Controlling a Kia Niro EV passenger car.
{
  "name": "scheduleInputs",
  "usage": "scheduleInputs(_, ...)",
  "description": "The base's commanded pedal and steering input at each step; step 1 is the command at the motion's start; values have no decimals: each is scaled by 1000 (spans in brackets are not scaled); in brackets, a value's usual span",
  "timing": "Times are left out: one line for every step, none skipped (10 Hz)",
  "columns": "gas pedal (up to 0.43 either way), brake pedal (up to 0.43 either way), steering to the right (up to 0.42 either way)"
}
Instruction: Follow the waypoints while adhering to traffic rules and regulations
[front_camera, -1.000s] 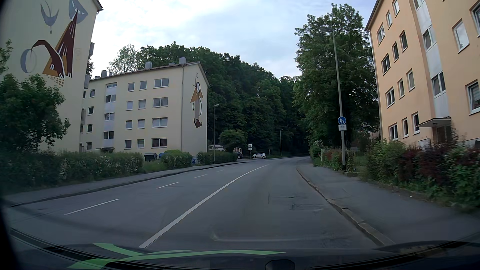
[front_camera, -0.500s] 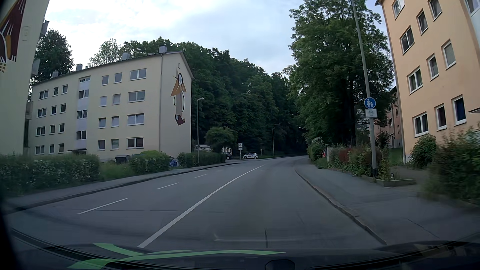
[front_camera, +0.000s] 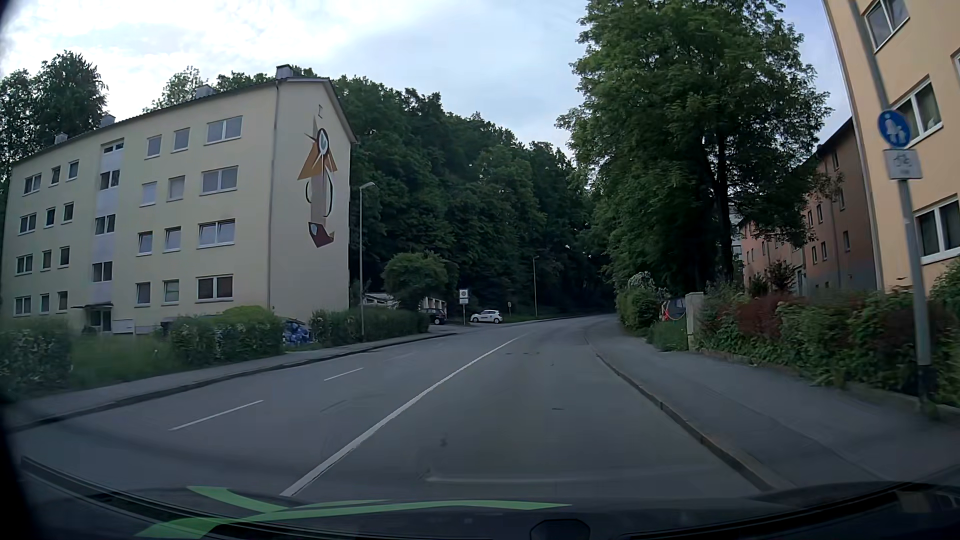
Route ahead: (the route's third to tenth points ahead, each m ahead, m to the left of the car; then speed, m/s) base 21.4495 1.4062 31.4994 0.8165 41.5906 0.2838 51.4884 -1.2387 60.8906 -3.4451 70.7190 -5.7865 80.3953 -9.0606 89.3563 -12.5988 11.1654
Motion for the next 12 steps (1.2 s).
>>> scheduleInputs(157,0,18)
scheduleInputs(157,0,18)
scheduleInputs(157,0,18)
scheduleInputs(157,0,16)
scheduleInputs(169,0,14)
scheduleInputs(169,0,12)
scheduleInputs(169,0,12)
scheduleInputs(169,0,11)
scheduleInputs(169,0,11)
scheduleInputs(169,0,11)
scheduleInputs(177,0,10)
scheduleInputs(177,0,10)
